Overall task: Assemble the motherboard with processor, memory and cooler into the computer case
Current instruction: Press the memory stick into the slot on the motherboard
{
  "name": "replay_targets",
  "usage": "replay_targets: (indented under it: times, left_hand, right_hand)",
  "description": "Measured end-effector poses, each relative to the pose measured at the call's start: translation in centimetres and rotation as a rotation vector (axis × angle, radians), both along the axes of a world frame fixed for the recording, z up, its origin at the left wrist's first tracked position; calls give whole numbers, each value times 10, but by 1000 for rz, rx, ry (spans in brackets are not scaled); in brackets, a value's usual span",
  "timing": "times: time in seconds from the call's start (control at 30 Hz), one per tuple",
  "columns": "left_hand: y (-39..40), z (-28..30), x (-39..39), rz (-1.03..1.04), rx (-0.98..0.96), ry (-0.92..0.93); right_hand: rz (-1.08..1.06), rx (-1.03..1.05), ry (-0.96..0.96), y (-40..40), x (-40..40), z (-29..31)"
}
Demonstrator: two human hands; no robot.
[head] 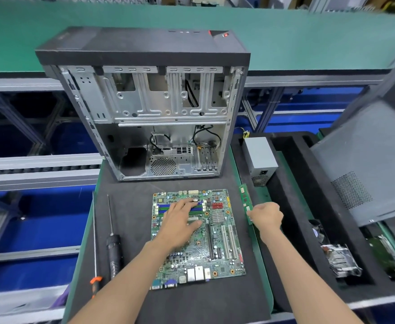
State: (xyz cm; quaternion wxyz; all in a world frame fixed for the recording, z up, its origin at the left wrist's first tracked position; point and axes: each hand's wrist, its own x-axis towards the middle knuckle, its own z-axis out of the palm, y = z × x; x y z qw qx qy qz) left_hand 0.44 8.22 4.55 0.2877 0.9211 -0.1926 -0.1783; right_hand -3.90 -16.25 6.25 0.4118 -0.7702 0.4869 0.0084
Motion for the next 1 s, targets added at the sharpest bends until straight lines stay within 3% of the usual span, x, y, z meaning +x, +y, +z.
replay_targets:
  times: [0.2, 0.27, 0.4, 0.5, 0.7, 0.9, 1.0]
  left_hand:
    - [-3, 13, 1, 76, -121, -32]
    - [-6, 19, 1, 113, -193, -45]
    - [-10, 34, 5, 249, -466, 122]
    - [-2, 42, 11, 312, -546, 147]
    - [40, 45, 30, 382, -443, 22]
    - [67, 43, 48, 326, -361, -34]
    - [73, 40, 53, 385, -436, -26]
  right_hand:
    - [-15, 476, -345, 7, -3, 12]
    - [36, 568, -398, 23, 2, 13]
    - [137, 740, -486, 60, 14, 17]
    - [208, 786, -495, 83, 22, 19]
    - [224, 673, -499, 87, 32, 27]
    - [566, 200, -436, 83, 44, 31]
    - [608, 91, -428, 85, 49, 32]
